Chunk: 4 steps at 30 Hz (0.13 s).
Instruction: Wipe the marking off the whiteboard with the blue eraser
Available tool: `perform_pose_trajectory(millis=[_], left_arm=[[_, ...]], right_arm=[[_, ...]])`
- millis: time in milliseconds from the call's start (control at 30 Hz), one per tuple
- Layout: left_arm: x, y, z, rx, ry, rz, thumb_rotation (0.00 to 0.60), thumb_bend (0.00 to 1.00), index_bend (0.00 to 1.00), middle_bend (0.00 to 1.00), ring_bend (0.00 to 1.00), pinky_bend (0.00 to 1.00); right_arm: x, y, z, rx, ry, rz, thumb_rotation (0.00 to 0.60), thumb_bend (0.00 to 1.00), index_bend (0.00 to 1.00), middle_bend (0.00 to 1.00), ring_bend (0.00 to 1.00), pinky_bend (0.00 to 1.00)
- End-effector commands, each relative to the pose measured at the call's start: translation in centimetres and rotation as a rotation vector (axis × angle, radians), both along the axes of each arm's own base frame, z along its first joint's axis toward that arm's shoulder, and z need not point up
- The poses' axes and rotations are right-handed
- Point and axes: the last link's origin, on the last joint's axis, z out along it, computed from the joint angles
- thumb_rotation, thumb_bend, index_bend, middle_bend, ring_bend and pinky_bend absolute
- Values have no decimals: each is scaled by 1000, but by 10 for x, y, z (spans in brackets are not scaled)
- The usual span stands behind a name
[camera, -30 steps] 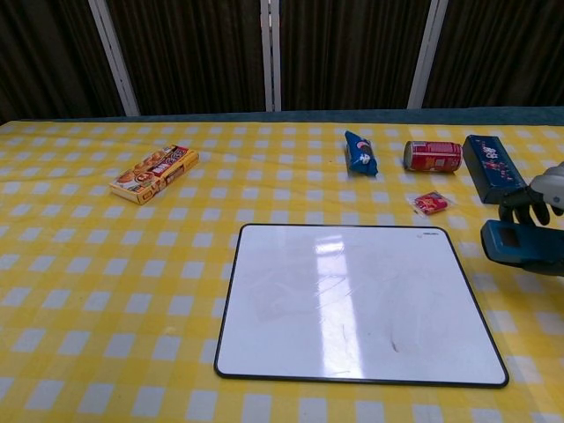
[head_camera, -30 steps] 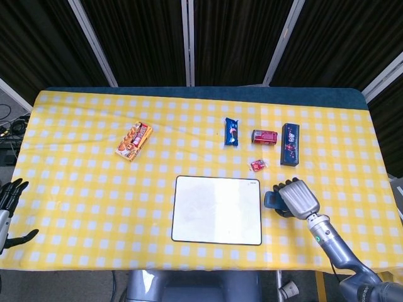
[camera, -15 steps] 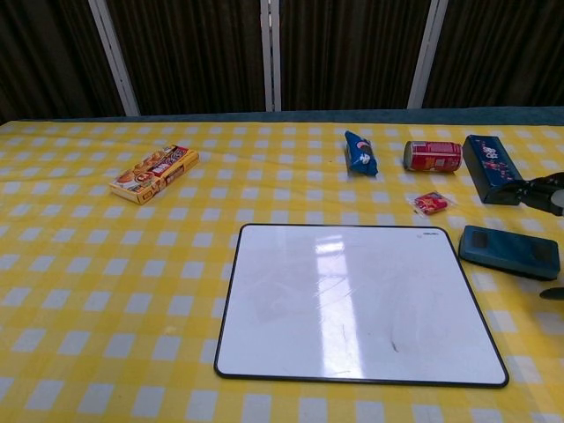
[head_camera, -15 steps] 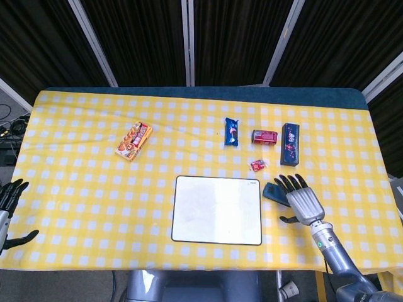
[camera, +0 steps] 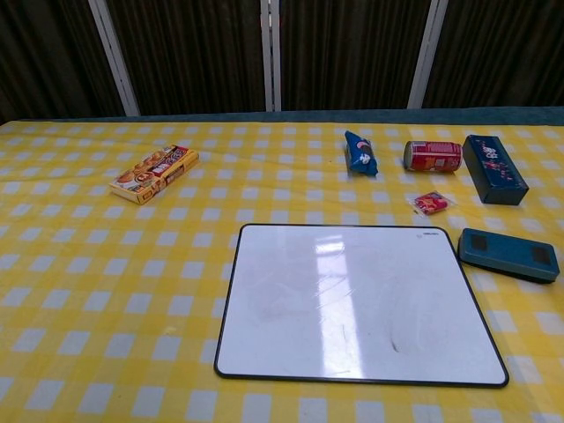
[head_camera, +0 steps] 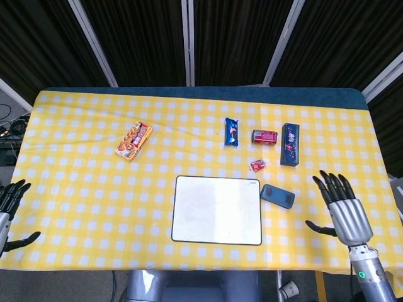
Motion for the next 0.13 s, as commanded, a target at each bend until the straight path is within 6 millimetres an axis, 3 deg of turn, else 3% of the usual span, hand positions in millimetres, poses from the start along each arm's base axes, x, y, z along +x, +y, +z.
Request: perform_pose_trajectory(millis=[33, 133], left_arm=[[0, 0, 0, 0, -1, -14, 600, 0, 0, 0, 0, 0], [1, 0, 0, 0, -10, -28, 600, 0, 0, 0, 0, 0]], right_arm=[[-4, 15, 16, -71, 36, 7, 600, 0, 0, 0, 0, 0], [-5, 17, 20, -81, 37, 6, 600, 0, 0, 0, 0, 0]])
